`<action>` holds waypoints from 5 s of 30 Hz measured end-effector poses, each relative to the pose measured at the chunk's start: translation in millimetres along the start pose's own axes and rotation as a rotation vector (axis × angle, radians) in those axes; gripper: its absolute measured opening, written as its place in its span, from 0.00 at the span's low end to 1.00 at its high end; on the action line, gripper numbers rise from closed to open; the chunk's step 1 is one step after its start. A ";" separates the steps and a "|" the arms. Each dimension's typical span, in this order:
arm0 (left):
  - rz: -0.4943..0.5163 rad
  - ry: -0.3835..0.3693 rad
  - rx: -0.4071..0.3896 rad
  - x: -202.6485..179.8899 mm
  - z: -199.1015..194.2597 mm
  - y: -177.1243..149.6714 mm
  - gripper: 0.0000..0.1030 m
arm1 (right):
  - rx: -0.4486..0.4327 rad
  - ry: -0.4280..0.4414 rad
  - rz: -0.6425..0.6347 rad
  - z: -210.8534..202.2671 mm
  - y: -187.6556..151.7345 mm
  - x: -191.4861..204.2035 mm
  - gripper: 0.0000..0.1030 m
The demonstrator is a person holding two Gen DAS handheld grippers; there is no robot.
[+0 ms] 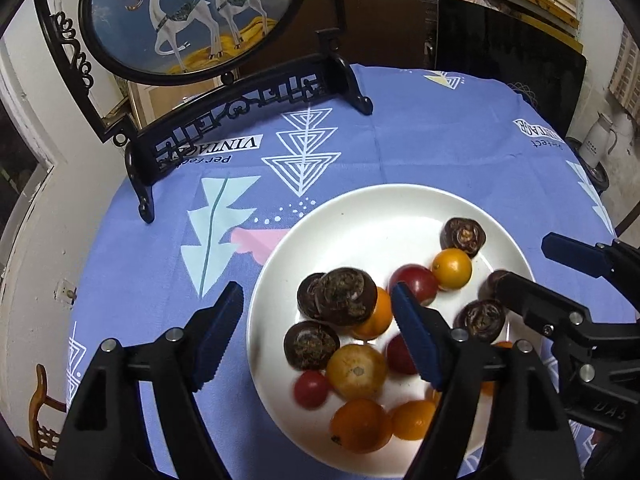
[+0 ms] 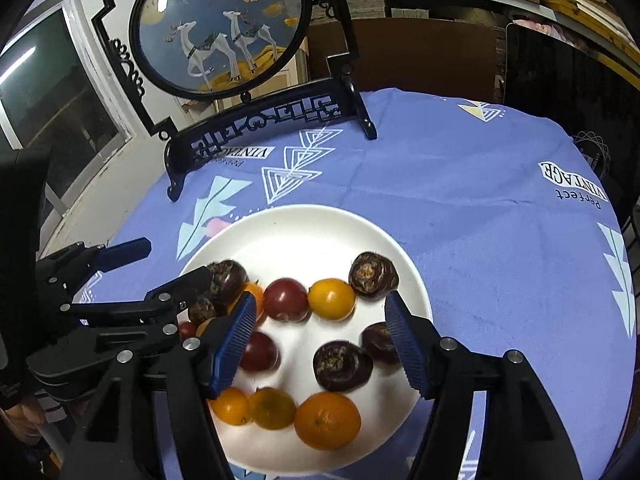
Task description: Organize fruits
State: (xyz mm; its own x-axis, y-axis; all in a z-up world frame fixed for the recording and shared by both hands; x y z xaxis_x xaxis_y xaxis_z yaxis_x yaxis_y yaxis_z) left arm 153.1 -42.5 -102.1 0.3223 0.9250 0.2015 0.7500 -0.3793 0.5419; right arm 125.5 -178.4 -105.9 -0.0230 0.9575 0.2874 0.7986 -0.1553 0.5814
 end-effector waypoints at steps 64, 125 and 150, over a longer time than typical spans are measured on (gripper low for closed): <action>-0.242 0.038 0.125 98.0 -16.4 -138.1 0.85 | -0.035 -0.492 0.223 -83.8 -184.5 -217.6 0.97; -0.333 0.221 0.161 67.6 15.3 -178.1 0.85 | -0.035 -0.493 0.222 -83.5 -184.1 -216.8 0.97; -0.308 0.236 0.158 68.2 20.6 -171.2 0.86 | -0.035 -0.493 0.221 -83.5 -183.6 -216.7 0.97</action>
State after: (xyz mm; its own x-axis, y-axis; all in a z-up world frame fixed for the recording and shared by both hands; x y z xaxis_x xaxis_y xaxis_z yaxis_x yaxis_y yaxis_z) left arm 58.6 85.0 -198.0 -0.0585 0.9689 0.2406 0.8757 -0.0659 0.4783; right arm -66.4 -377.7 -211.4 0.4352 0.9001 0.0195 0.7319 -0.3664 0.5745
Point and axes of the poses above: each gripper's, at about its wrist camera, not at the fingertips, and z roughly the way its jaws point, x to its left, y to its top, the point moved 8 cm from there along z, roughly the way its jaws point, and after that the axes turned 8 degrees about z, right-handed, at the moved point
